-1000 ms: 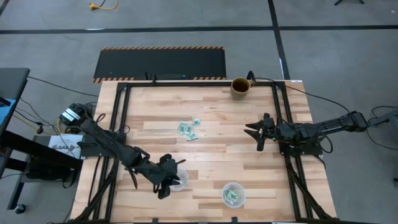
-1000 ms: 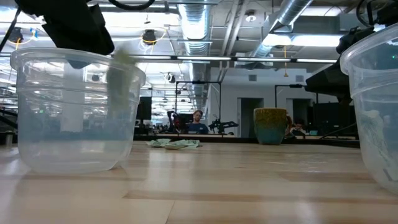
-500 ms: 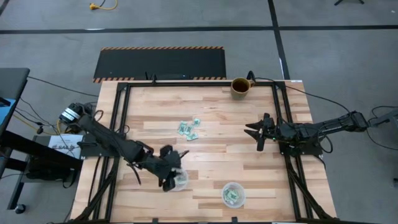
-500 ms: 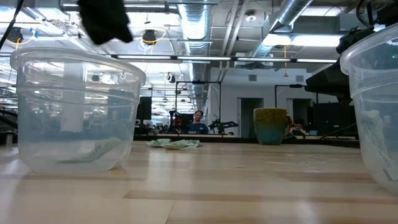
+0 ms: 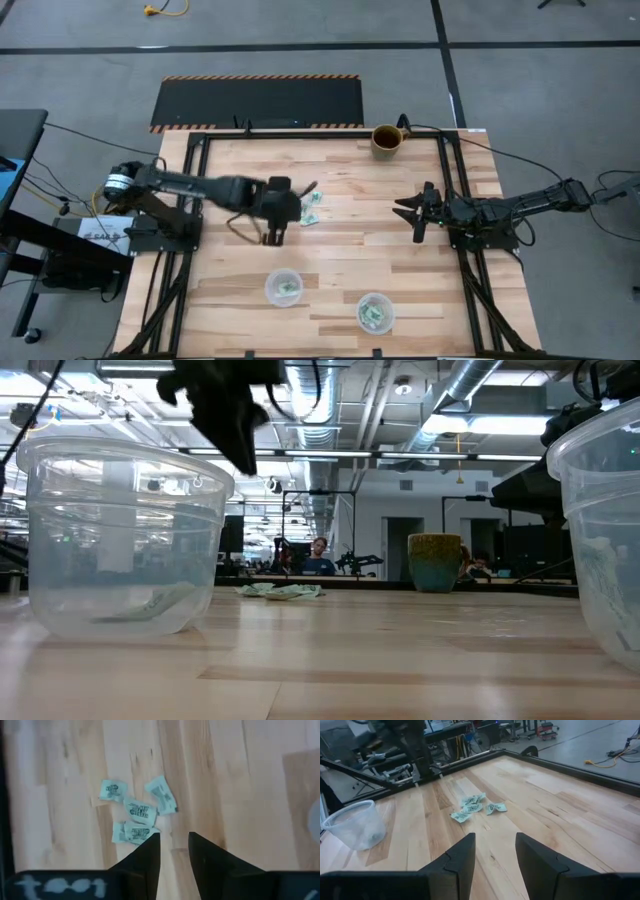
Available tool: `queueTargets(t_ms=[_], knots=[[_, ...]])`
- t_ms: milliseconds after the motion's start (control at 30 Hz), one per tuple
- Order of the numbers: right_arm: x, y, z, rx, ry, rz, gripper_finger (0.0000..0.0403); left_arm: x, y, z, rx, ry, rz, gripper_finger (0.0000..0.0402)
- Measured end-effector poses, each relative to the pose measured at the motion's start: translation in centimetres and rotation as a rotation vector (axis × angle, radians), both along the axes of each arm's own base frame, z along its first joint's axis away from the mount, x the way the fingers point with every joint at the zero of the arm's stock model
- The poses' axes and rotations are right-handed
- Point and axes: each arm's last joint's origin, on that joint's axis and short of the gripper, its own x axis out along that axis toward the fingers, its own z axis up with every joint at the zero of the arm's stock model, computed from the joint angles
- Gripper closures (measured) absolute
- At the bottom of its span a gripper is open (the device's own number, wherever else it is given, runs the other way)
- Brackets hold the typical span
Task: Pick and place items into bin
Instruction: Put the stevia packet into the left transparent bin
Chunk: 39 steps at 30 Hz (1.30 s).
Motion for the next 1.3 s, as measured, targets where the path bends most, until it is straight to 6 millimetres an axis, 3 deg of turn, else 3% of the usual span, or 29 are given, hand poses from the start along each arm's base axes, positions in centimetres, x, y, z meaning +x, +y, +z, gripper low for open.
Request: queueTargets(t_ms=[233,433,667,933,1300], knots=[[0.0,0.0,0.0,0.0,0.0,0.0,0.0268,1.2,5.4,-2.6,-0.09,0.093,-0.114,0.0288],[0.0,0.0,0.0,0.0,0.0,0.0,0.027,2.1,7.6,-5.6,-0.136,0.176,-0.165,0.0268],[0.0,0.0,0.0,0.0,0.0,0.0,0.0269,2.5,9.0,-7.8,-0.168,0.229,-0.194,0.0266],[0.0,0.0,0.0,0.0,0.0,0.0,0.0269,2.7,10.3,-7.7,-0.129,0.179,-0.221,0.028],[0.0,0.0,0.0,0.0,0.0,0.0,0.0269,1.6,10.3,-11.0,-0.11,0.157,-0.207,0.0281]])
